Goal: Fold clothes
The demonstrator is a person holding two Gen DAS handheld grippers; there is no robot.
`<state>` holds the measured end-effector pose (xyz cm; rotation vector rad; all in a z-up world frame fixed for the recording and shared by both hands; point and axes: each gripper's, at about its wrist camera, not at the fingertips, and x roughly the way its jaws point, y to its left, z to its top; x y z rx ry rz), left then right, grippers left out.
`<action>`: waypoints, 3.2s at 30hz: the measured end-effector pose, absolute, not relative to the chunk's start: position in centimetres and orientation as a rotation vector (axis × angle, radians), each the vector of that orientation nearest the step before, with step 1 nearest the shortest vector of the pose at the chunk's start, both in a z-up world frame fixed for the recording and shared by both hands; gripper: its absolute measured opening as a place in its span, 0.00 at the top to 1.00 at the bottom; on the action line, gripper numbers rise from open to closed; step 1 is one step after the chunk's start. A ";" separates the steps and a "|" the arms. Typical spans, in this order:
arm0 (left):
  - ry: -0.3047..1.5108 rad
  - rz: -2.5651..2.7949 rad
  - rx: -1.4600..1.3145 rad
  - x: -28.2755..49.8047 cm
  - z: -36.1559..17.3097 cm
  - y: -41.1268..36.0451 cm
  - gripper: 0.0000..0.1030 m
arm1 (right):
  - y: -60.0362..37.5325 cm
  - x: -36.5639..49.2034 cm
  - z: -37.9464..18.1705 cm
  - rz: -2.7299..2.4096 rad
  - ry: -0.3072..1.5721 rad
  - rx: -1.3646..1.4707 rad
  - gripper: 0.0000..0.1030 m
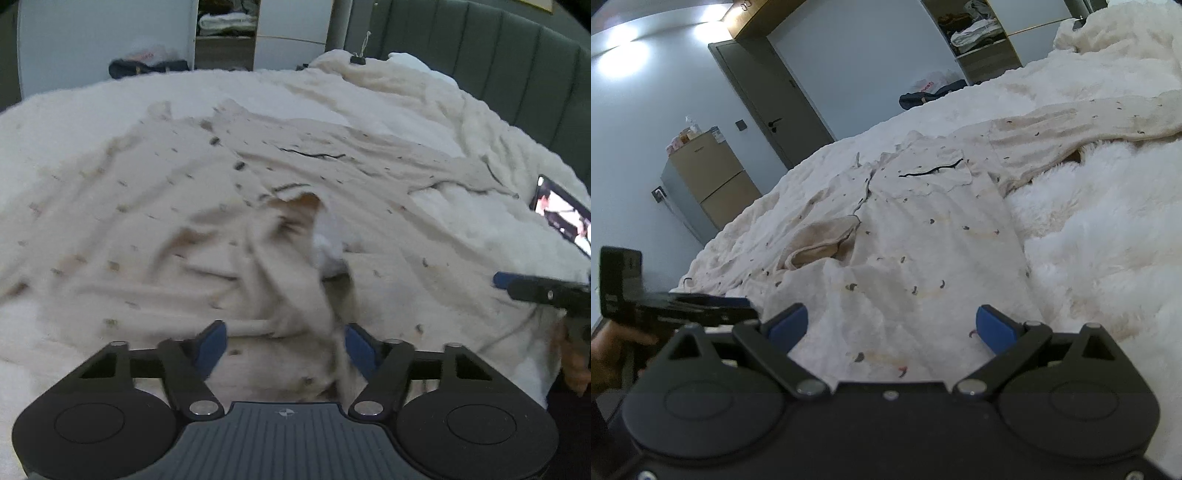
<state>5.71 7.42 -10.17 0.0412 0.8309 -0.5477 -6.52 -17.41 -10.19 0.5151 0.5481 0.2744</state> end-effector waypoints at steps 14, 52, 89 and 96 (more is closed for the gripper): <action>0.788 -0.469 -0.077 3.8 -6.6 8.7 0.98 | -16.9 -5.7 -10.6 0.240 0.641 0.398 0.11; 0.658 -0.505 0.666 -4.5 -10.6 9.0 0.59 | -6.5 -9.4 -7.1 0.589 0.595 -0.259 0.47; 0.506 -0.661 0.818 -4.6 -10.9 9.1 0.62 | 0.5 -7.5 -2.2 0.674 0.605 -0.478 0.63; 0.561 -0.587 0.973 -2.2 -14.4 8.9 0.94 | 7.1 -4.0 -8.4 0.559 0.651 -0.796 0.99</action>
